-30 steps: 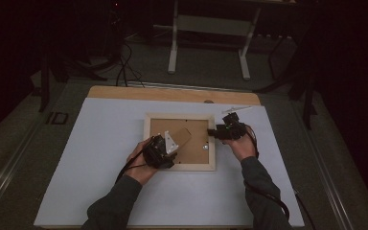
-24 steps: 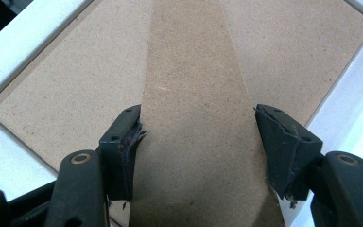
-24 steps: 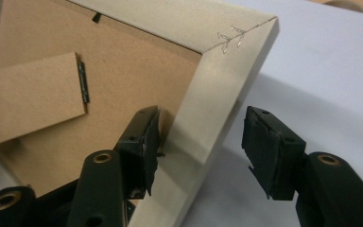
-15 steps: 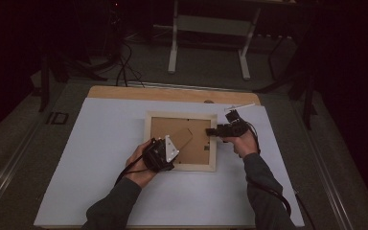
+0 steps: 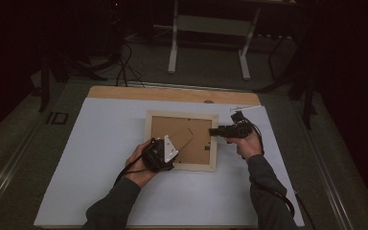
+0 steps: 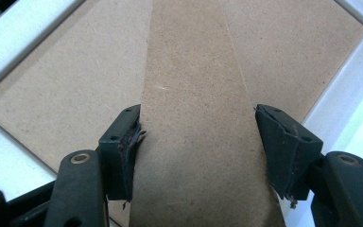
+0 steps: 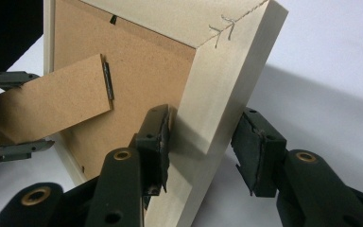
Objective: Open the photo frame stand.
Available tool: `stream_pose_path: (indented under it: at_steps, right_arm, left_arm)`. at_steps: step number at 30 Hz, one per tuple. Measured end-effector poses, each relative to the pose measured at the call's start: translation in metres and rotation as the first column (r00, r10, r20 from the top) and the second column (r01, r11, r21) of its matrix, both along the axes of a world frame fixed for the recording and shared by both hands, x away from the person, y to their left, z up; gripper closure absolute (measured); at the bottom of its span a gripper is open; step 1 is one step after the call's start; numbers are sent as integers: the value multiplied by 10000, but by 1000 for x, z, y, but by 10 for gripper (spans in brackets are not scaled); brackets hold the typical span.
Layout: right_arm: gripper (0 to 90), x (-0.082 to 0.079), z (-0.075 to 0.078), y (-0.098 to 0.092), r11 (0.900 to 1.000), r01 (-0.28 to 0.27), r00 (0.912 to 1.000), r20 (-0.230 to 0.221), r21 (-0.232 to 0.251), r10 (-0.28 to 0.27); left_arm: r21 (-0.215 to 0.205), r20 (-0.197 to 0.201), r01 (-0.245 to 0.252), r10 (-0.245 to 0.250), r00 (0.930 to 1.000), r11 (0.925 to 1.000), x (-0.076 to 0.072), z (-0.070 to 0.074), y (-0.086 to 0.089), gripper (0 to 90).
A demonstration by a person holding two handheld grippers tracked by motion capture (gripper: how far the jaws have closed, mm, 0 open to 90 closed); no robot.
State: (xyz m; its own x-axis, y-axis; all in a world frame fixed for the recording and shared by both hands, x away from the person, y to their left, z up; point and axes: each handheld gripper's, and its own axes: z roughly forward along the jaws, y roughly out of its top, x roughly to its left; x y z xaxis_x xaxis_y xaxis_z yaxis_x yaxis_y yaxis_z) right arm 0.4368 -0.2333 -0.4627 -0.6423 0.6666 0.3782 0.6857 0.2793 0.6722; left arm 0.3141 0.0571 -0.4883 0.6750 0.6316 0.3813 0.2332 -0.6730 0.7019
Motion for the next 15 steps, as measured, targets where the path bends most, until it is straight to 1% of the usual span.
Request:
stream_pose_path:
  at_steps: [1,2,3,4,5,6,7,8,9,10,11,12,13,14,15]
  right_arm:
    - [571,-1,1,1,10000,36,10000,26,-63,-36]
    - [571,-1,1,1,10000,36,10000,26,-63,-36]
    - [571,-2,1,1,9999,69,9999,82,-106,-68]
    - [571,-2,1,1,9999,69,9999,82,-106,-68]
    - [570,-3,2,1,9999,104,9999,120,-119,-102]
    - [569,-3,2,1,9998,128,9998,154,-139,-125]
    - [567,-4,2,2,9997,142,9997,220,-201,-138]
    - [567,-4,2,2,9997,142,9997,220,-201,-138]
    - [566,-4,2,2,9995,191,9994,291,-247,-184]
    - [566,-4,2,2,9995,191,9994,291,-247,-184]
    - [566,-5,3,3,9994,185,9993,330,-279,-176]
    - [566,-5,3,3,9994,185,9993,330,-279,-176]
    - [566,-6,3,3,9994,156,9991,405,-305,-144]
    - [566,-6,3,3,9994,156,9991,405,-305,-144]
    - [565,-7,4,3,9992,130,9988,469,-365,-113]
  left_arm:
    - [-126,-190,50,-53,9998,9999,1,1,1,375]
    - [-126,-190,50,-53,9998,9999,1,1,1,373]
    - [-286,-555,138,-154,9983,9995,4,2,3,366]
    - [-286,-555,138,-154,9983,9995,4,2,3,351]
    - [-951,-1214,186,-301,9921,9953,9,5,8,342]
    - [-951,-1214,186,-301,9921,9953,9,5,8,344]
    - [-1394,-1667,135,-369,9853,9901,13,7,12,344]
    - [-1394,-1667,135,-369,9853,9901,13,7,12,344]
    - [-1847,-2366,50,-495,9703,9828,19,8,17,340]
    - [-1847,-2366,50,-495,9703,9828,19,8,17,337]
    - [-2419,-3213,-206,-600,9451,9701,26,8,23,331]
    - [-2419,-3213,-206,-600,9451,9701,26,8,23,326]
    - [-2945,-3799,-395,-791,9216,9548,32,8,29,330]
    - [-2945,-3799,-395,-791,9216,9548,32,8,29,337]
    - [-3396,-4261,-524,-1039,8987,9391,36,8,34,344]
